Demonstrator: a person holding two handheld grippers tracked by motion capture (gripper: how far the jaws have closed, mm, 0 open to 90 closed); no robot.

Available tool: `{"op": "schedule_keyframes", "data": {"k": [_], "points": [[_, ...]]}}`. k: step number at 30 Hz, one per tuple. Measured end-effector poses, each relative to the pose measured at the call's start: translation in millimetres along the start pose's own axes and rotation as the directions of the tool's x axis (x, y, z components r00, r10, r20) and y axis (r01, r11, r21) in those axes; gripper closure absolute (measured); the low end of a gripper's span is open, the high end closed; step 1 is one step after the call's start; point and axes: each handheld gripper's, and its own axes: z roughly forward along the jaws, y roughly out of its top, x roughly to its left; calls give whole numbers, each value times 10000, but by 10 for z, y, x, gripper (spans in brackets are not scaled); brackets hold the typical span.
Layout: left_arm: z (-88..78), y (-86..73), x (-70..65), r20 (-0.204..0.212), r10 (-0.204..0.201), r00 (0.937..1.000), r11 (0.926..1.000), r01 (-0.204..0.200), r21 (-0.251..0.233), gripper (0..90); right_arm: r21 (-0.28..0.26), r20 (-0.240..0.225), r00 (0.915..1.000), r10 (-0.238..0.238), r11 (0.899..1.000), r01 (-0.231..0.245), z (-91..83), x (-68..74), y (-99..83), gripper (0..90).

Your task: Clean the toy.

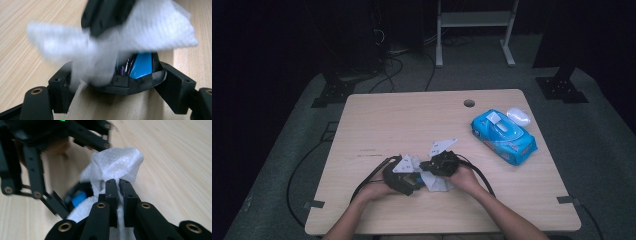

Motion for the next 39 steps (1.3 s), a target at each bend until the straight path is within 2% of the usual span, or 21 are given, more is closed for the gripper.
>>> {"op": "schedule_keyframes", "data": {"k": [4,11,14,17,21,24,25,26,27,28,32,35,39], "points": [[-2,0,-1,-10,22,10000,10000,-22,10,229,18,46,9998,-185,9998,185,40,23,29,850],[-3,1,5,6,92,10000,9999,-92,58,229,70,524,9985,136,9999,-140,-141,-111,-75,850],[-1,-1,5,10,76,10000,10000,-76,38,228,45,507,9985,191,9998,-193,-159,-119,-83,850],[0,-1,6,26,63,10000,10000,-63,31,229,-294,73,9993,380,9989,-378,-121,-61,-34,851],[3,0,-1,22,-29,10000,10000,29,-11,228,-303,-180,9994,292,9991,-297,-13,4,20,851],[0,0,-3,9,-22,10000,10000,22,9,229,-423,-799,9958,455,9979,-490,79,74,57,851],[0,-1,-3,16,-23,10000,10000,23,5,229,-468,-999,9942,407,9979,-456,96,105,65,850],[0,0,-2,20,-21,10000,10000,21,11,229,-333,-1170,9930,167,9992,-207,100,163,77,850],[0,0,-2,20,-21,10000,10000,21,11,229,-333,-1170,9930,167,9992,-207,100,163,77,850],[0,1,-3,18,-28,10000,10000,28,16,228,-222,-962,9953,-44,9998,23,74,184,74,851],[-2,-2,-3,10,-25,10000,10000,25,27,229,-191,-909,9959,17,9998,-34,-11,156,25,851],[0,-4,0,34,-16,10000,10000,16,3,229,-5,-804,9967,-72,10000,72,-127,185,-105,851],[1,2,-1,27,30,10000,10000,-30,42,229,-67,-768,9970,111,9999,-117,-193,160,-184,853]]}}
